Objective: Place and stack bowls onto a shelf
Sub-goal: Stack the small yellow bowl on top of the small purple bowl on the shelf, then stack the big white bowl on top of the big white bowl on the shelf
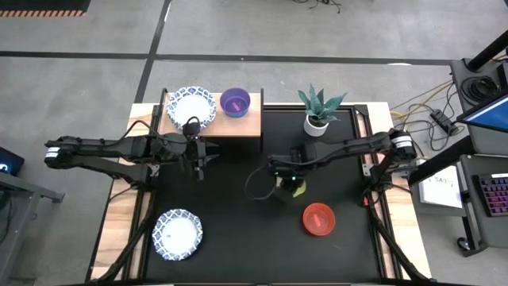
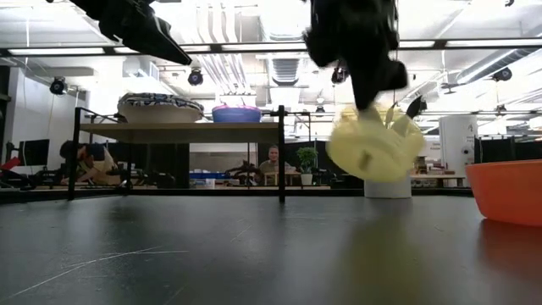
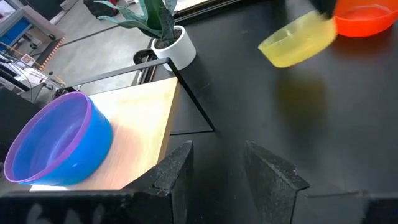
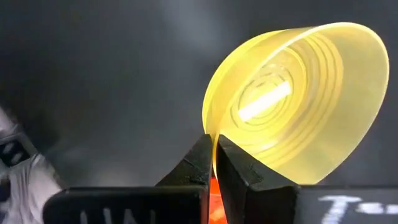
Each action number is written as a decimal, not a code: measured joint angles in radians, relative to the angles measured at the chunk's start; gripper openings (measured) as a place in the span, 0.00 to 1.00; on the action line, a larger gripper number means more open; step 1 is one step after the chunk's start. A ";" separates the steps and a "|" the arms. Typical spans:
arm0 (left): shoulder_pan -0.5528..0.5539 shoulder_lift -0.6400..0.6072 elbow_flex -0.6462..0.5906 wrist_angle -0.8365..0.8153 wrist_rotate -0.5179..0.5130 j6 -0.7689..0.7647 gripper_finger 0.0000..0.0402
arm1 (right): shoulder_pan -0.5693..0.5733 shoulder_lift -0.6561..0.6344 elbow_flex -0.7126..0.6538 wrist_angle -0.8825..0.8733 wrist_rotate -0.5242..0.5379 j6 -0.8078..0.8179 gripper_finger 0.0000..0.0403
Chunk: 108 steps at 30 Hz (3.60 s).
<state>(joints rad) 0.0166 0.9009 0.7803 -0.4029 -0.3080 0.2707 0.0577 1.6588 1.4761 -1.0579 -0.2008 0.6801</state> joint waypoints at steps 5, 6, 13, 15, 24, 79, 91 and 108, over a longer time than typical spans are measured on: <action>0.000 0.000 0.000 0.001 0.000 0.001 0.31 | 0.034 0.000 0.118 0.002 0.023 -0.133 0.02; 0.000 0.000 0.000 0.004 0.000 0.003 0.31 | 0.039 0.000 0.139 0.004 0.049 -0.158 0.02; 0.000 -0.032 -0.004 0.029 0.001 0.014 0.31 | 0.047 0.000 0.240 0.090 0.250 -0.397 0.02; 0.000 -0.062 -0.012 0.028 0.001 0.014 0.31 | 0.040 0.000 0.253 0.121 0.278 -0.488 0.02; 0.000 -0.231 -0.055 0.060 0.003 -0.011 0.31 | -0.051 0.000 0.270 0.395 0.334 -0.881 0.02; 0.000 -0.320 -0.082 0.071 0.003 0.001 0.31 | -0.431 0.164 0.269 0.827 0.227 -0.981 0.28; 0.000 -0.320 -0.082 0.070 0.003 0.002 0.31 | -0.431 0.264 0.268 1.081 0.281 -0.802 0.09; 0.000 -0.318 -0.082 0.065 0.003 0.002 0.31 | -0.402 0.228 0.268 1.014 0.282 -0.776 0.02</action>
<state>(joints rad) 0.0162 0.5829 0.6987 -0.3382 -0.3046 0.2722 -0.3445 1.8864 1.7439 -0.0440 0.0817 -0.0964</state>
